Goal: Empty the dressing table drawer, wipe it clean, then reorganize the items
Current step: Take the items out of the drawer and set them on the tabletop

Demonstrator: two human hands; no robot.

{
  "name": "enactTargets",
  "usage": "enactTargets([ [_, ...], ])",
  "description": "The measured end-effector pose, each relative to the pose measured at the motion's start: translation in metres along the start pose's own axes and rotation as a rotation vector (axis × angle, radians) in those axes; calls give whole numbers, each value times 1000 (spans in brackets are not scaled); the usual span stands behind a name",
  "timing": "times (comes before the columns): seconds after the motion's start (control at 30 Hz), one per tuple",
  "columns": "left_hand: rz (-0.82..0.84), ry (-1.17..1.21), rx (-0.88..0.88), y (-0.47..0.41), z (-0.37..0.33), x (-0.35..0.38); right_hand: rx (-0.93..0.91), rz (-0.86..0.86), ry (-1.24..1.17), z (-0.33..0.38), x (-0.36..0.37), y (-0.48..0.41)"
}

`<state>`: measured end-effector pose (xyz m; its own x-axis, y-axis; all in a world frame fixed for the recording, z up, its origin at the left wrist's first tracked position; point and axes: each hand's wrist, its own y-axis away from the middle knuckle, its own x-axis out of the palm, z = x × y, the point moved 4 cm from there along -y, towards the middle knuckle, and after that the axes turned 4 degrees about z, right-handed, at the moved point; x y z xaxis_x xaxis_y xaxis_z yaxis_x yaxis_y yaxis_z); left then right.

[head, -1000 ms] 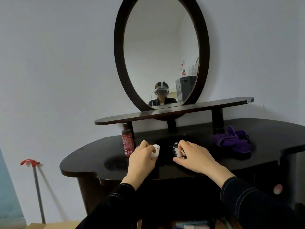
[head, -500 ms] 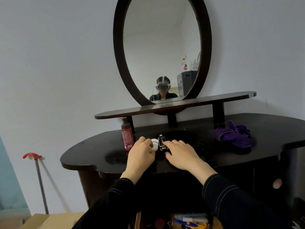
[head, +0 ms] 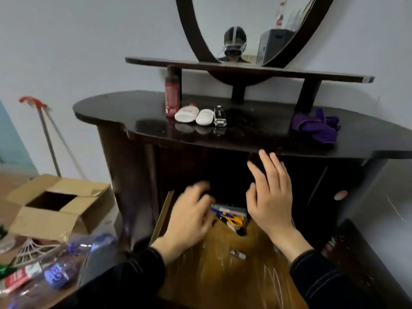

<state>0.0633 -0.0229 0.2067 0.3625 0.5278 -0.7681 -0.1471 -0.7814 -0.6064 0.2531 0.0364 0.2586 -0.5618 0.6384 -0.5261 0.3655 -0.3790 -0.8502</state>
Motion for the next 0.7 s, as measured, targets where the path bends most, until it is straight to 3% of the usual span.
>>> enactTargets([
  [0.07, 404, 49, -87, 35, 3, 45, 1, 126, -42, -5, 12, 35],
  [0.1, 562, 58, -146, 48, 7, 65, 14, 276, -28, -7, 24, 54],
  [0.2, 791, 166, -311, 52, 14, 98, 219, 801, -13, -21, 70, 116],
  [0.3, 804, 252, -390, 40, 18, 115, 440, 1059, -53, -37, 101, 150],
  [0.4, 797, 326, -434, 38, 28, 126, 504, 1077, -89, -44, 115, 150],
  [0.53, 766, 355, -440, 42, 40, 133, 497, 1167, -178, -38, 130, 157],
  [0.7, 771, 337, -375, 43, 35, 136, 304, 1267, -97, -27, 139, 167],
])
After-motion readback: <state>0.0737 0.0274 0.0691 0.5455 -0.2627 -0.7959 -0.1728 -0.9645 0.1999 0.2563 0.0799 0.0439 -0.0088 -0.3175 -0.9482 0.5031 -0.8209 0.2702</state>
